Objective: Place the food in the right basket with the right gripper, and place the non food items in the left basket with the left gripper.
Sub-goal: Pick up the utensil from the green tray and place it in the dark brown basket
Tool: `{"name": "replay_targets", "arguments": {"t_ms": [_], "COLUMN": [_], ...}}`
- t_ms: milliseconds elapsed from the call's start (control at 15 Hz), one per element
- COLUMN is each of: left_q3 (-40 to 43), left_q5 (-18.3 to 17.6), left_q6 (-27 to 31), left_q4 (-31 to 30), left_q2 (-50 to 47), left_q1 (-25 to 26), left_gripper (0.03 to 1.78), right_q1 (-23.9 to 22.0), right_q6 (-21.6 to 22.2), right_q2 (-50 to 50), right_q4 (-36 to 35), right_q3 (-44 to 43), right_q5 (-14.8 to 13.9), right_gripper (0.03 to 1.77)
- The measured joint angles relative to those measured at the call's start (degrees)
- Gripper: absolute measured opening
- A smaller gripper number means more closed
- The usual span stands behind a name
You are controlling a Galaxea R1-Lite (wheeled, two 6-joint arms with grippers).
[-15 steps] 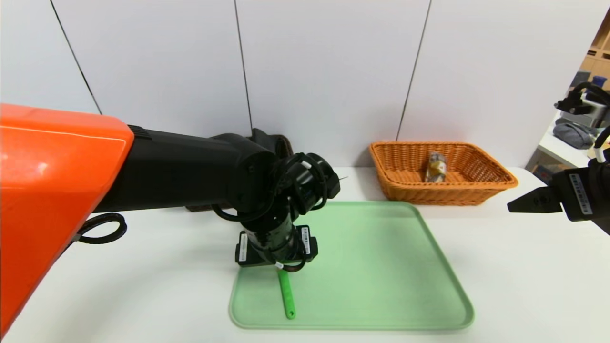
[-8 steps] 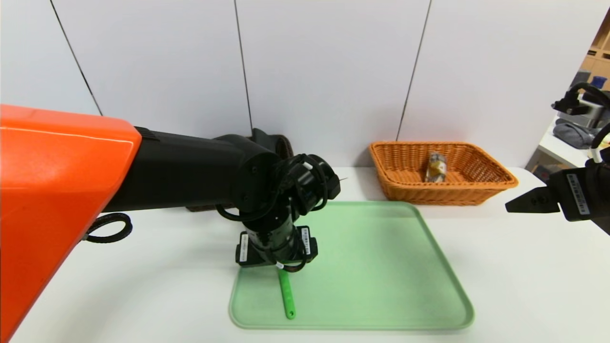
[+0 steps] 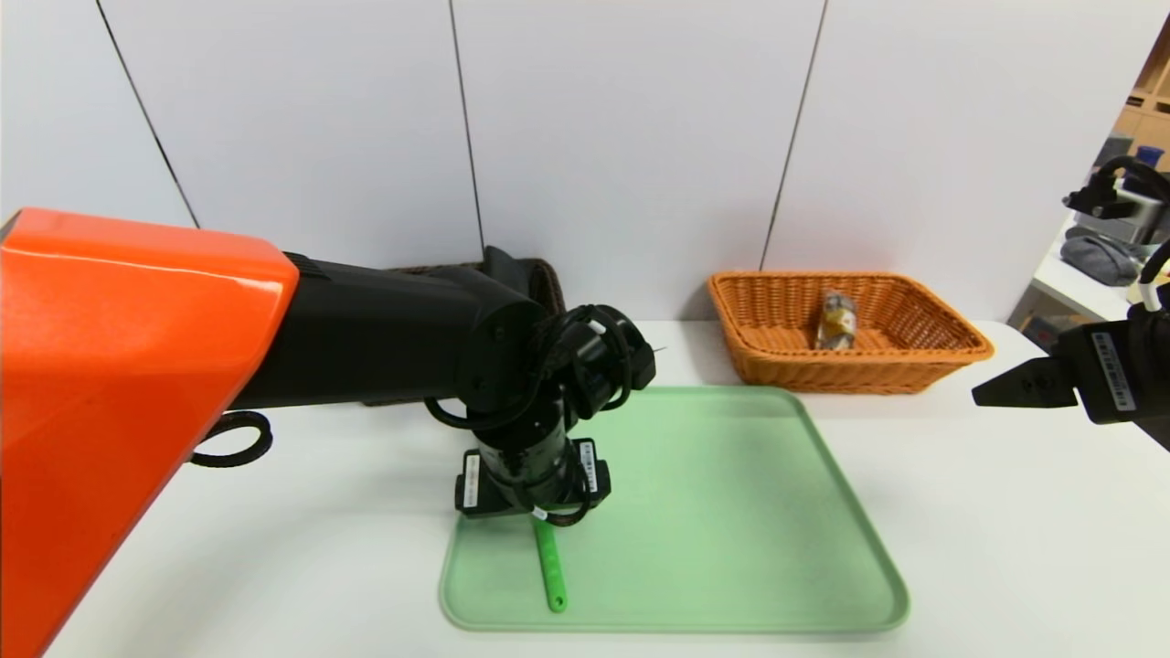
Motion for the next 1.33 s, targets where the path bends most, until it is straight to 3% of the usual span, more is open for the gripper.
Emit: {"name": "replay_targets", "arguments": {"t_ms": [1067, 1133, 1333], "left_q3": [-0.1, -0.1, -0.1], "left_q5": [-0.5, -0.5, -0.5], "left_q6": [-1.2, -1.2, -1.2], "left_q4": [0.0, 0.0, 0.0], "left_q2": [-0.1, -0.2, -0.2], "left_q1": [0.0, 0.0, 0.0], "left_gripper": [1.69, 1.60, 1.09], "right_q1": [0.2, 0.2, 0.3], "right_q6": [0.0, 0.0, 0.0], "right_q2": [0.2, 0.2, 0.2], "right_q4": [0.0, 0.0, 0.0], "right_q3": [0.8, 0.9, 0.9], "right_q5": [0.0, 0.0, 0.0], "right_gripper": [1.70, 1.70, 1.70]}}
